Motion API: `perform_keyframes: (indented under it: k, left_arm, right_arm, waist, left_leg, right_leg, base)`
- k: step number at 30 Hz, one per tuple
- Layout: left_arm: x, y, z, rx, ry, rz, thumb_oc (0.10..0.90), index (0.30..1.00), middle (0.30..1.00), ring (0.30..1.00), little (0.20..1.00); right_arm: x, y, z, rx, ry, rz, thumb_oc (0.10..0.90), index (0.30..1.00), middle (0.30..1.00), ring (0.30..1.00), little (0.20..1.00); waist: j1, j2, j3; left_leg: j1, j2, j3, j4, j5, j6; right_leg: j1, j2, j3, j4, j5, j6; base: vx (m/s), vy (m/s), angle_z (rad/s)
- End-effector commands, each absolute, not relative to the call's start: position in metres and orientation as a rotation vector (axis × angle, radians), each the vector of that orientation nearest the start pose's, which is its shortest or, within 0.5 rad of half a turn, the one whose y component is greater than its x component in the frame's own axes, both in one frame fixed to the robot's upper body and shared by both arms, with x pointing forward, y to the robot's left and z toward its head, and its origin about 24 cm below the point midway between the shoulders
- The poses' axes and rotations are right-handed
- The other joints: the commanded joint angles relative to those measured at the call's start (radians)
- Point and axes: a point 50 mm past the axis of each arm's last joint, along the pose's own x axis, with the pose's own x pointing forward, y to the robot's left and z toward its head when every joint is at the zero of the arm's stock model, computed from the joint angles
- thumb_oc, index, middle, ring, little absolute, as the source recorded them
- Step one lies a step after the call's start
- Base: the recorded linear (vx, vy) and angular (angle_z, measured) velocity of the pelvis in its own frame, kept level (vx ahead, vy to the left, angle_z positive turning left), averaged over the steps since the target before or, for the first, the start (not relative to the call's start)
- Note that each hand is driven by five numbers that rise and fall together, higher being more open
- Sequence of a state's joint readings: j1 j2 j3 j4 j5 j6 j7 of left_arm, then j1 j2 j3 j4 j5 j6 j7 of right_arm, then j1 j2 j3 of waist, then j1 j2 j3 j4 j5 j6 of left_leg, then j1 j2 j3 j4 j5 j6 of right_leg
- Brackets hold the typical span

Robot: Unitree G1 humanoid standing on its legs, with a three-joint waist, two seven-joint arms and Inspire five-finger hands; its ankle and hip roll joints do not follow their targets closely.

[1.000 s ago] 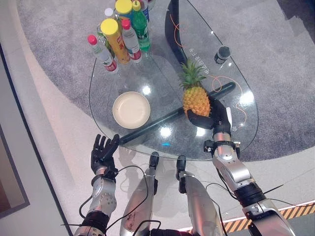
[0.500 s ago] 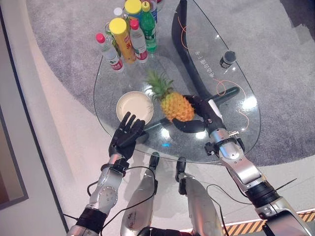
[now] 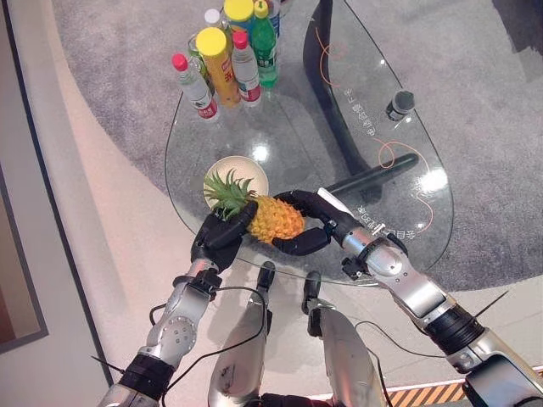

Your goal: Pick up the fruit to the plate

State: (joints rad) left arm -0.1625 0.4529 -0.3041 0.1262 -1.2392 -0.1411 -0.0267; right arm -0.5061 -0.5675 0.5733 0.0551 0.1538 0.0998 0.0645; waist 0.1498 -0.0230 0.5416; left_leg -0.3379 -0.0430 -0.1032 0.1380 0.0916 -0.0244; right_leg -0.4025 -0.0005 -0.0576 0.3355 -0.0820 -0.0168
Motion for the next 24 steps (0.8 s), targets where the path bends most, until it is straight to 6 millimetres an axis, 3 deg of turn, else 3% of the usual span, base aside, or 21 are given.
perform_keyframes:
  k: [1,7,13,24]
  left_arm:
    - [0.280,0.149,0.124,-0.762,-0.224,-0.434,0.800,0.900,0.900,0.900,0.900]
    - [0.278,0.140,0.126,-0.748,-0.208,-0.489,0.800,0.900,0.900,0.900,0.900]
    - [0.278,0.149,0.135,-0.790,-0.309,-0.442,0.800,0.900,0.900,0.900,0.900]
    - [0.275,0.158,0.140,-0.877,-0.396,-0.422,0.800,0.900,0.900,0.900,0.900]
  right_arm:
    - [0.277,-0.056,0.170,-0.547,-0.498,0.825,0.100,0.300,0.300,0.300,0.200]
    - [0.274,-0.045,0.174,-0.554,-0.518,0.893,0.100,0.300,0.300,0.300,0.200]
    - [0.264,-0.034,0.163,-0.604,-0.449,1.083,0.100,0.300,0.300,0.300,0.200]
    - [0.271,-0.022,0.160,-0.541,-0.445,1.069,0.100,0.300,0.300,0.300,0.200]
  waist:
    - [-0.009,-0.020,-0.022]
    - [-0.001,-0.024,-0.022]
    - [0.015,-0.033,-0.022]
    - [0.060,-0.073,-0.022]
  left_leg:
    - [-0.015,-0.082,-0.029,0.099,-0.079,0.065]
    - [-0.010,-0.087,-0.044,0.093,-0.081,0.070]
    - [0.006,-0.086,-0.056,0.086,-0.084,0.071]
    - [0.008,-0.086,-0.092,0.093,-0.101,0.068]
  right_leg:
    - [0.096,-0.007,-0.033,-0.118,0.074,0.039]
    - [0.097,-0.004,-0.026,-0.120,0.078,0.041]
    - [0.110,-0.004,-0.027,-0.121,0.076,0.045]
    - [0.131,0.000,-0.058,-0.132,0.075,0.044]
  base:
    - [-0.01,-0.016,0.06]
    - [0.01,-0.006,0.12]
    - [0.03,-0.020,0.03]
    - [0.04,-0.076,0.07]
